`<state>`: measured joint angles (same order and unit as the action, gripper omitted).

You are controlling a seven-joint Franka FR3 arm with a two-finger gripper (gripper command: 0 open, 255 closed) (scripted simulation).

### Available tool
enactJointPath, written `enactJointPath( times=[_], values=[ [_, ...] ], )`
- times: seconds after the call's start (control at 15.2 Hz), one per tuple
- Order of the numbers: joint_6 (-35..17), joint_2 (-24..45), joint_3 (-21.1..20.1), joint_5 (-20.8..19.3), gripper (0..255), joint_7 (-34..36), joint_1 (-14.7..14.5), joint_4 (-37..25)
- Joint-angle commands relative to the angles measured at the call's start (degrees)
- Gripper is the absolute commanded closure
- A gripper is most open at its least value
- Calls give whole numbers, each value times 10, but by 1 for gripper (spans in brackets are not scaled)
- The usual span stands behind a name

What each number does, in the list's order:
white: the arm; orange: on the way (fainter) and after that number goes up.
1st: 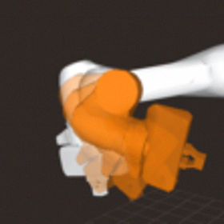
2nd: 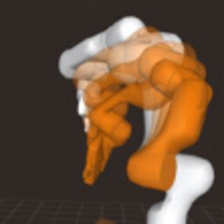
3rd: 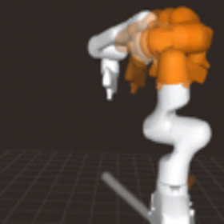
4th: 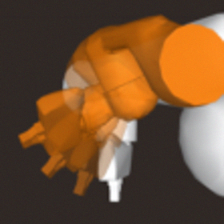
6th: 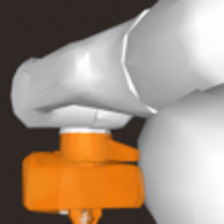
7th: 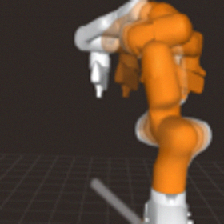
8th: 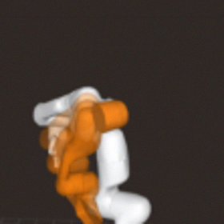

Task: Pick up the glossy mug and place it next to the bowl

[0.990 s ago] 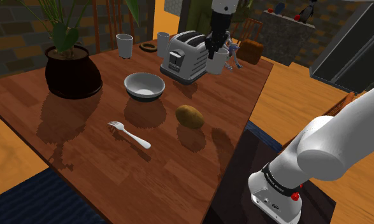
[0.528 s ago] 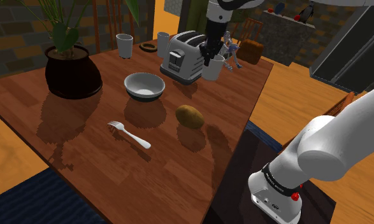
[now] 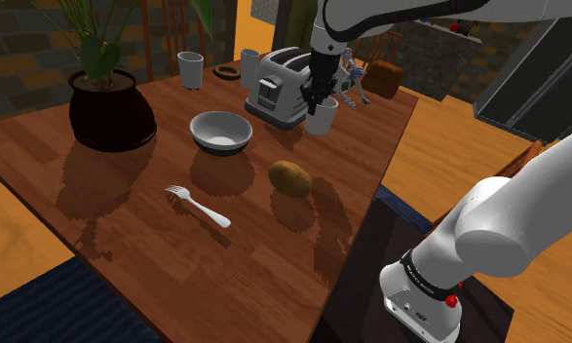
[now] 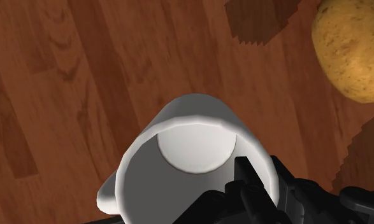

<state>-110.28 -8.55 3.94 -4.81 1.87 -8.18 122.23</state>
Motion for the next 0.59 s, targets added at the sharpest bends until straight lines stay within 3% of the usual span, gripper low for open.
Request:
enactJointPath(
  times=[0.0,0.53],
  values=[
    [-15,4,0,0,255,0,0,10],
    [-77,25,2,-1,255,4,1,51]
  ],
)
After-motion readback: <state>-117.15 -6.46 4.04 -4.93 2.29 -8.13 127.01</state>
